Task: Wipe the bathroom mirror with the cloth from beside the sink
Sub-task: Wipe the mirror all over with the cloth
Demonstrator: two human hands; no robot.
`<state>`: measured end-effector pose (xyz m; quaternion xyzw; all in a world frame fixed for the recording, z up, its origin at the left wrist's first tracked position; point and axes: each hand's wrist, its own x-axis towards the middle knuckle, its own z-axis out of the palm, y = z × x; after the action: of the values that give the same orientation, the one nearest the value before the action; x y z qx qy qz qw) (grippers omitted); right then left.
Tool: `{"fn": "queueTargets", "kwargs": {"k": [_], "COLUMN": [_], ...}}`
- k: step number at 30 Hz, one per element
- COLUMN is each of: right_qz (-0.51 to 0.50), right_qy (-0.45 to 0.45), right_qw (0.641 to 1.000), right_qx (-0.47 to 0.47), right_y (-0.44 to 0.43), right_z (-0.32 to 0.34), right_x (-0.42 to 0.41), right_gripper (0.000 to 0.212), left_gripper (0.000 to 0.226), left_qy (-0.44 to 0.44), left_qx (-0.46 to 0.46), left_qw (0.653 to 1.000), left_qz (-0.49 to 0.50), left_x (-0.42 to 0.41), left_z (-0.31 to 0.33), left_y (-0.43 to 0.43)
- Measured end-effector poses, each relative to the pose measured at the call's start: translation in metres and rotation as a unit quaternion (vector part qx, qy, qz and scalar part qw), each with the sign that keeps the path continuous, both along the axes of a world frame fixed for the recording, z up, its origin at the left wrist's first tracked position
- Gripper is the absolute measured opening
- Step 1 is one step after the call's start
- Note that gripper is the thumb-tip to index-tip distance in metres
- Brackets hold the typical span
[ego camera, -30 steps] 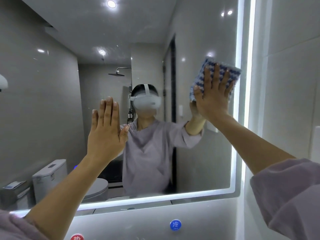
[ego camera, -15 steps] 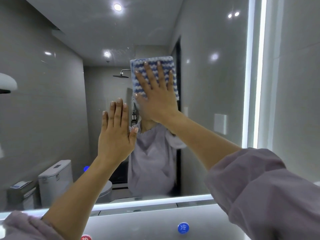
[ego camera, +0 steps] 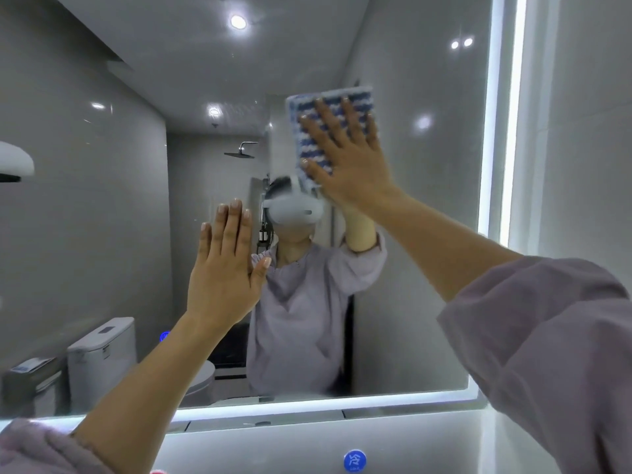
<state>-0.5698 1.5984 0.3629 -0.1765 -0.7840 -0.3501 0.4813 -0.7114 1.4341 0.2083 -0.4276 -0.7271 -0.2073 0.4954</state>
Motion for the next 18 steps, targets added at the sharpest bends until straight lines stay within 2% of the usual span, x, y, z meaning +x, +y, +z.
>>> {"fn": "queueTargets", "kwargs": {"k": [9,15,18], "right_qz": [-0.022,-0.018,-0.007], "right_qy": [0.123,0.206,0.212], "right_qw": [0.983,0.959,0.956], "right_qx": [-0.136,-0.193,-0.204], "right_y": [0.083,0.066,0.046], "right_z": [0.002,-0.001,0.004], "right_x": [0.080,0.058,0.038], "right_gripper": [0.070,0.067,0.065], "left_gripper": [0.072,0.071,0.070], "left_qy": [-0.010,-0.025,-0.020], "left_qx": [-0.002,-0.004,0.000], "left_qw": [1.000,1.000,1.000], "left_qz": [-0.009,0.004,0.004], "left_x": [0.007,0.008,0.007], "left_z": [0.002,0.002,0.002], "left_y": [-0.003,0.001,0.003]}}
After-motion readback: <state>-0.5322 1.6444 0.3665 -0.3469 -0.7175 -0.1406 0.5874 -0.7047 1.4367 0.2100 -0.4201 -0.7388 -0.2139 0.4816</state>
